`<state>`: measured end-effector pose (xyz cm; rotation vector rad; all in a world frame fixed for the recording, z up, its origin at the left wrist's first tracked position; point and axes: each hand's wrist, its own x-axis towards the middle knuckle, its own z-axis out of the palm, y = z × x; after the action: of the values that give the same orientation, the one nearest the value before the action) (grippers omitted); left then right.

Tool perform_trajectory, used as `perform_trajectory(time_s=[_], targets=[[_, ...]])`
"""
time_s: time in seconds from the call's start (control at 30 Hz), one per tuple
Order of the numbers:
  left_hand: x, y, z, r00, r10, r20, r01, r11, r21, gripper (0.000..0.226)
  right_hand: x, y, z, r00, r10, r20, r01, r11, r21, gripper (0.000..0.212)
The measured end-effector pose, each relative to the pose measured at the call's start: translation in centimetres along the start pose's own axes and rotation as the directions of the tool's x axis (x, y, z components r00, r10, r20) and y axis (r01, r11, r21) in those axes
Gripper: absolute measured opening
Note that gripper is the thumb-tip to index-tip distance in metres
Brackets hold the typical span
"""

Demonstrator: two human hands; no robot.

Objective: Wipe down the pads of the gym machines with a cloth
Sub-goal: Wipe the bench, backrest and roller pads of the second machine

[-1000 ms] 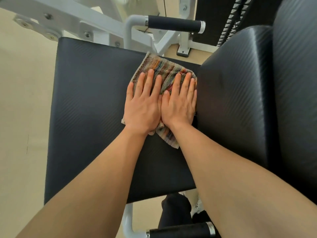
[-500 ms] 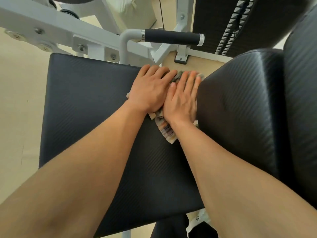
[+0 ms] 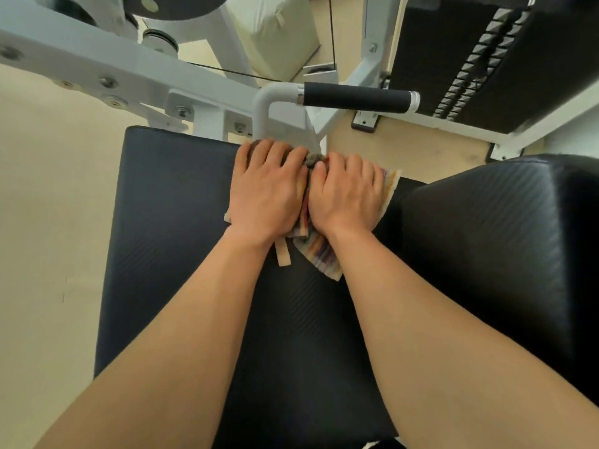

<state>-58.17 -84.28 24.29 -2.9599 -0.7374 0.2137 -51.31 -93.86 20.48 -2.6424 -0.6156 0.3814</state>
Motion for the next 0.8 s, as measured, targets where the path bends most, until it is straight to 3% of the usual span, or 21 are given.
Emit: perform_trajectory(time_s=[0.1, 0.27, 0.37, 0.5, 0.67, 0.8], targets=[[1.3, -0.9, -0.6, 1.000, 0.022, -0.005, -0.022, 1.000, -0.023, 0.040, 0.1, -1.1, -0.4, 0.998, 0.054, -0.020, -0.054, 0.999, 0.004, 0.043], [-0.6, -3.8, -1.3, 0.988, -0.090, -0.126, 0.086, 0.996, -0.038, 0.034, 0.2, -2.6, -0.6, 0.969, -0.225, 0.105, 0.213, 0.971, 0.107, 0.042], [0.0, -4.1, -1.5, 0.984, -0.135, -0.114, 0.135, 0.991, -0.013, 0.031, 1.1, -3.7, -0.7, 0.948, -0.295, 0.120, 0.265, 0.940, 0.214, 0.038], [2.2, -2.2, -1.2, 0.994, -0.105, -0.036, 0.107, 0.994, 0.031, 0.035, 0.9, -2.6, -0.5, 0.989, -0.145, -0.026, 0.147, 0.959, 0.241, 0.032], [3.1, -1.2, -1.7, 0.993, 0.117, 0.009, -0.116, 0.991, -0.061, 0.036, 2.1, -1.4, -0.7, 0.992, 0.122, 0.043, -0.128, 0.968, 0.217, 0.041], [3.7, -0.4, -2.6, 0.979, 0.165, 0.121, -0.153, 0.983, -0.097, 0.045, 2.9, -1.0, -1.2, 0.969, 0.236, 0.070, -0.246, 0.932, 0.265, 0.039]])
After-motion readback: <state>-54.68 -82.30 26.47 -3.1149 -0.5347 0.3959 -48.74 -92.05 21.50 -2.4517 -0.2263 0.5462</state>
